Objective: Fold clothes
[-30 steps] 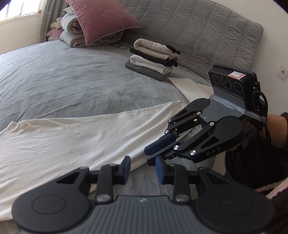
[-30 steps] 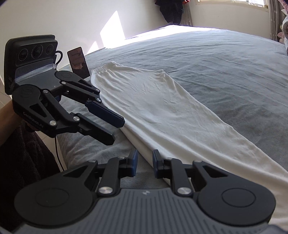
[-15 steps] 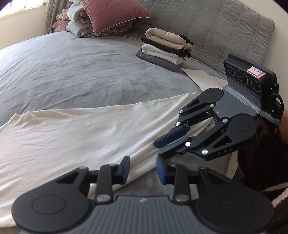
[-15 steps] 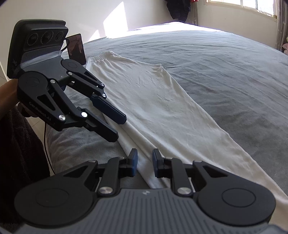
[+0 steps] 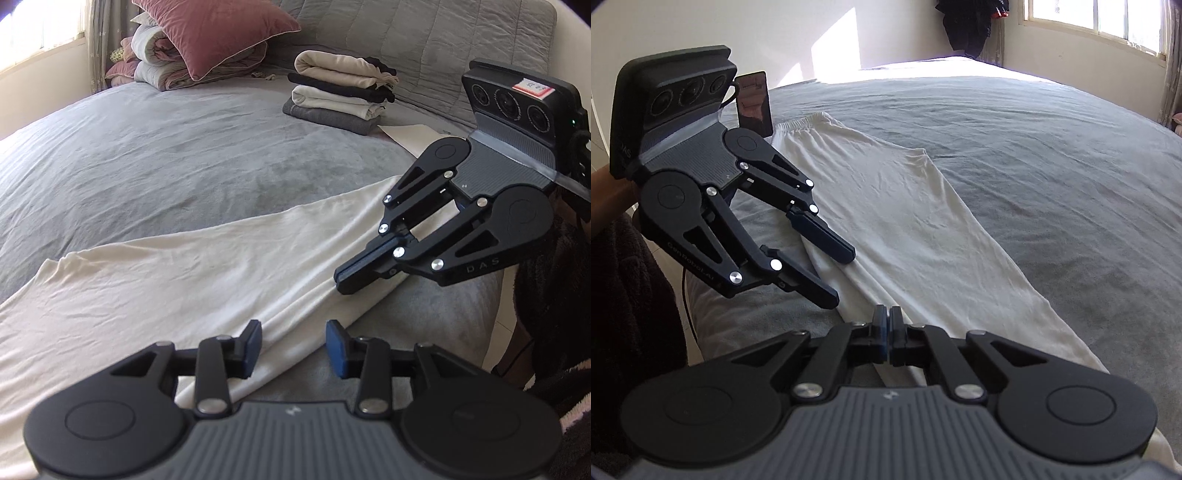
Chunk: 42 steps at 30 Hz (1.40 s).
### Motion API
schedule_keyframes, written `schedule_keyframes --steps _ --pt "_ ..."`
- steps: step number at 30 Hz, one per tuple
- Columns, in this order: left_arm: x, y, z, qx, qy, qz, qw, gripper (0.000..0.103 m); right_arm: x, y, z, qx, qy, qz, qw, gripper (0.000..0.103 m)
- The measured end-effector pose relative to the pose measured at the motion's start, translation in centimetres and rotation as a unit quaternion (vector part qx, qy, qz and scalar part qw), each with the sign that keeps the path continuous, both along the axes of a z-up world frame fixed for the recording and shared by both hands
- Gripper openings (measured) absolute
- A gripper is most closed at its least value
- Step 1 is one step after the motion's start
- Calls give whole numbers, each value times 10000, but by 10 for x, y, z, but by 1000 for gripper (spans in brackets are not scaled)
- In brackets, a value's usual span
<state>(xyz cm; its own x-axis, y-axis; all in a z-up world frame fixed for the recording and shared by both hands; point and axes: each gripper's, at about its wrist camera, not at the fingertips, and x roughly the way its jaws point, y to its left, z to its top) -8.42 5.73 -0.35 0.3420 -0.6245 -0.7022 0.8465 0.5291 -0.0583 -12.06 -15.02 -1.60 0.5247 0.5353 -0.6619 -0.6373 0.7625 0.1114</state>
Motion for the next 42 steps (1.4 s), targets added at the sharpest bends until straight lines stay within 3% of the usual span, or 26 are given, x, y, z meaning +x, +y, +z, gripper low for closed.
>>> schedule_keyframes --steps 5,10,12,14,16,24,28,29,33,35,37,40,42 --pt "-12 -9 5 33 -503 -67 9987 39 3 -10 9 493 170 -88 9986 0" --pt "-20 -19 5 176 -911 -145 9956 37 1 -14 13 668 236 -81 9975 0" --pt "-24 -22 4 272 -1072 -193 9937 26 0 -15 14 697 251 -48 9972 0" --pt "-26 -22 3 356 -1094 -312 9929 8 0 -14 13 685 278 -10 9973 0" --pt "-29 -22 1 407 -1038 -413 9929 3 -1 -13 10 656 336 46 9973 0" --pt "-30 -21 -10 678 -629 -655 9936 6 -2 -3 -13 313 686 199 9970 0" --pt "-27 -18 -8 631 -330 -721 9949 15 -3 1 -18 202 754 249 9966 4" --pt "-27 -16 -6 574 -254 -732 9953 18 -4 -1 -15 236 741 226 9967 13" --pt "-22 -4 4 82 62 -753 9971 26 -9 -12 -4 354 620 100 9974 13" --pt "-17 2 9 -263 166 -607 9977 33 -11 -21 0 366 468 -114 9982 14" --pt "-10 4 11 -568 308 -411 9971 33 -11 -33 2 391 417 -327 9978 14" --pt "-6 -5 6 -674 486 -349 9959 33 -17 -47 5 189 362 -584 9975 14" --pt "-9 -19 3 -556 381 -403 9969 33 -24 -55 10 -4 354 -666 9972 14"
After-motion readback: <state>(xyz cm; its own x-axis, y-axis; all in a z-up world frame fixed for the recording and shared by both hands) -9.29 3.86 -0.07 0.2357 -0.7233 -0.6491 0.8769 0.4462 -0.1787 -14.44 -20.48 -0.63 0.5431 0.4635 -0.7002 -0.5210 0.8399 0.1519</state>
